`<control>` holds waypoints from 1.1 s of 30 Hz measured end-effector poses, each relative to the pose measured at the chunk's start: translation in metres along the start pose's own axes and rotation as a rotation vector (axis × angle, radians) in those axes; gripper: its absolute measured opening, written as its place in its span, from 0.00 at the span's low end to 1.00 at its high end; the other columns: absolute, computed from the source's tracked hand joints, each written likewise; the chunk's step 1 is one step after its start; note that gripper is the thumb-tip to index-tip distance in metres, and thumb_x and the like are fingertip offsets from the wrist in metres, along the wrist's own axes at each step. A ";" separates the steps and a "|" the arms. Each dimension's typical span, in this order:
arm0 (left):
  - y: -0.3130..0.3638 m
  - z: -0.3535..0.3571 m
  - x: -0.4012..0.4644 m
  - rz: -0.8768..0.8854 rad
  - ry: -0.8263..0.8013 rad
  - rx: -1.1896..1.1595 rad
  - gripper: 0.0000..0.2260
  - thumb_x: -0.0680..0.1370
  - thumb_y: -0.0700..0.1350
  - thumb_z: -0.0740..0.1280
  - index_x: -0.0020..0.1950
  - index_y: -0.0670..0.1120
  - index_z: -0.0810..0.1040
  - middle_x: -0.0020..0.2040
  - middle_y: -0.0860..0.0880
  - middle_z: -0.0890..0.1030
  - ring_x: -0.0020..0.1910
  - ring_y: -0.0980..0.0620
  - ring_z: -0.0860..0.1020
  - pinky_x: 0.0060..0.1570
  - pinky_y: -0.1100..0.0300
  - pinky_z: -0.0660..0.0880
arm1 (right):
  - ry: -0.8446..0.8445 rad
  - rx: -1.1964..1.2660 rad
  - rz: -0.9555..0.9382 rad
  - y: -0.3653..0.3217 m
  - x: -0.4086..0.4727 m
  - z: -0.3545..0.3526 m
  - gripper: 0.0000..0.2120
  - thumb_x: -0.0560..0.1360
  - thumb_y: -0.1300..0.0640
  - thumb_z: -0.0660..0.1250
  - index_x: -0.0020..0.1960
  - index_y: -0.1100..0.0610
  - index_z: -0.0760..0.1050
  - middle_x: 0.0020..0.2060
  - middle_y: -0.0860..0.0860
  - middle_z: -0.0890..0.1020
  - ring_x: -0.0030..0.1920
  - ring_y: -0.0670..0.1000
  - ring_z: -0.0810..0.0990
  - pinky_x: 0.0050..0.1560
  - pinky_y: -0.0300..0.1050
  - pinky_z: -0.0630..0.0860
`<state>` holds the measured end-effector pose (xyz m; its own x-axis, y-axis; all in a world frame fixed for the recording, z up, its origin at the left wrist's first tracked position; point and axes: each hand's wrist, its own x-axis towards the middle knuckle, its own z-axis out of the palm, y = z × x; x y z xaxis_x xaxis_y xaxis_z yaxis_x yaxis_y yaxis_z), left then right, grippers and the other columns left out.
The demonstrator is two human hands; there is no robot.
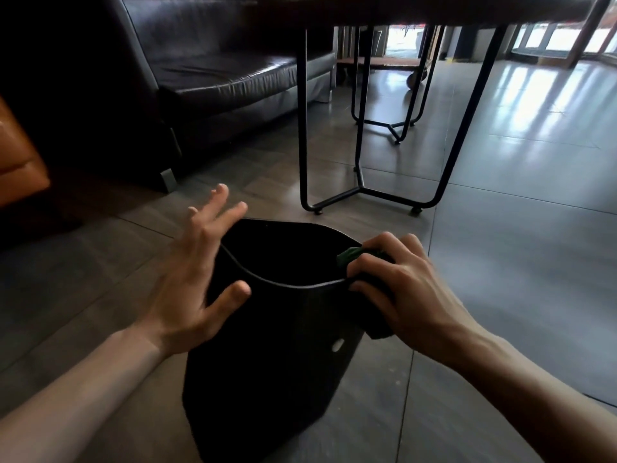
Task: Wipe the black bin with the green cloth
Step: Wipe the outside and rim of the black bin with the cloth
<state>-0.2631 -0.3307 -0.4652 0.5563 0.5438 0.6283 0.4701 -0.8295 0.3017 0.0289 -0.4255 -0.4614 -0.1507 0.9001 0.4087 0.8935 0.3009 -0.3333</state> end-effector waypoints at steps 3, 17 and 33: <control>0.018 0.006 0.011 0.170 -0.024 0.074 0.35 0.81 0.68 0.57 0.81 0.48 0.62 0.83 0.43 0.60 0.84 0.42 0.58 0.77 0.30 0.58 | 0.040 -0.084 0.054 -0.019 0.006 -0.015 0.10 0.80 0.45 0.65 0.55 0.47 0.81 0.56 0.48 0.75 0.56 0.54 0.69 0.46 0.55 0.80; 0.025 0.036 0.001 0.209 -0.179 0.222 0.26 0.82 0.53 0.65 0.79 0.46 0.69 0.79 0.50 0.70 0.81 0.50 0.65 0.78 0.44 0.65 | -0.017 -0.365 0.139 -0.039 0.022 -0.015 0.11 0.82 0.43 0.62 0.60 0.45 0.78 0.58 0.47 0.73 0.61 0.54 0.68 0.41 0.53 0.82; 0.013 0.047 0.001 0.053 -0.205 0.088 0.28 0.78 0.50 0.68 0.78 0.50 0.69 0.75 0.54 0.73 0.78 0.55 0.68 0.79 0.53 0.63 | 0.116 -0.432 -0.340 0.003 -0.080 0.074 0.30 0.82 0.50 0.67 0.81 0.56 0.64 0.78 0.52 0.69 0.80 0.61 0.65 0.73 0.58 0.73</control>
<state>-0.2242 -0.3348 -0.4944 0.7051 0.5220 0.4799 0.4898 -0.8479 0.2028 0.0129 -0.4735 -0.5580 -0.4349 0.7270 0.5314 0.8985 0.3899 0.2019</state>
